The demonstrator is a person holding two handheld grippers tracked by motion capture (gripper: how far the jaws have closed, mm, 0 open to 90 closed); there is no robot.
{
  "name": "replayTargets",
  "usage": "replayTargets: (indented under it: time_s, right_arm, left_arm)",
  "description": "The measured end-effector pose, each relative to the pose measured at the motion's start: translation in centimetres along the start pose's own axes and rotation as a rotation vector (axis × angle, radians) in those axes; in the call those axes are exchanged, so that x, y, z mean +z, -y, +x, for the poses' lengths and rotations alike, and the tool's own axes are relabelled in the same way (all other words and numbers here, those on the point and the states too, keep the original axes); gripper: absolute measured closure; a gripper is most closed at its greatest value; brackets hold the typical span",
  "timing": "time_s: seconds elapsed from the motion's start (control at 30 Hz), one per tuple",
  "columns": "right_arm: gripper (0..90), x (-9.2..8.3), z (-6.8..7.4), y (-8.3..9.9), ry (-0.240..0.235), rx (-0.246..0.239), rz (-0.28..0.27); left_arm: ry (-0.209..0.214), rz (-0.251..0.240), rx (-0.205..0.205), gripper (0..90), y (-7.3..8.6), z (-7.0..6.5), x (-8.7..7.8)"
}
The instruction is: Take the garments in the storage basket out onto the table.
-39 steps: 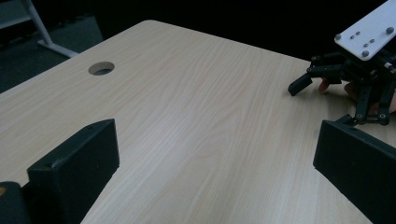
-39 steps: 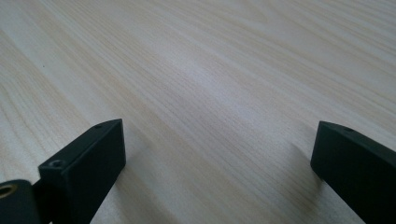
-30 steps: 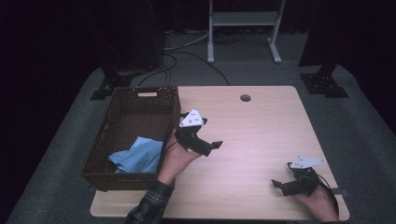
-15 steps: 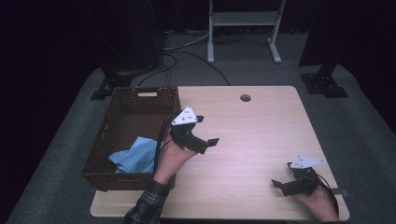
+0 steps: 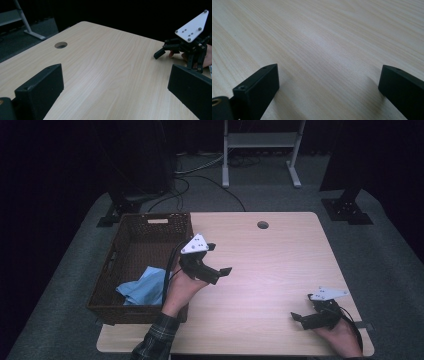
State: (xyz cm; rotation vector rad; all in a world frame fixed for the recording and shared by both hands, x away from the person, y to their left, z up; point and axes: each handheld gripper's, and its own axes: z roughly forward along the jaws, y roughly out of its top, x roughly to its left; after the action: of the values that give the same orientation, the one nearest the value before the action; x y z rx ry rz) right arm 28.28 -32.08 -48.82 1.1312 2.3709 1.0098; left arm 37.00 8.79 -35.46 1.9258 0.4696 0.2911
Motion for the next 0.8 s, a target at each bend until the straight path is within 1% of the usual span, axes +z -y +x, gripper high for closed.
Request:
replayTargets:
  time_s: [0.6,0.8]
  right_arm:
    - [2.1,0.0,0.0,0.0,0.000,0.000,-0.001]
    - [2.1,0.0,0.0,0.0,-0.001,0.000,-0.001]
  left_arm:
    - [-0.017,-0.011,-0.008,0.0,0.1,0.7,-0.9]
    - [-0.027,-0.004,-0.005,0.0,0.2,0.8,-1.1]
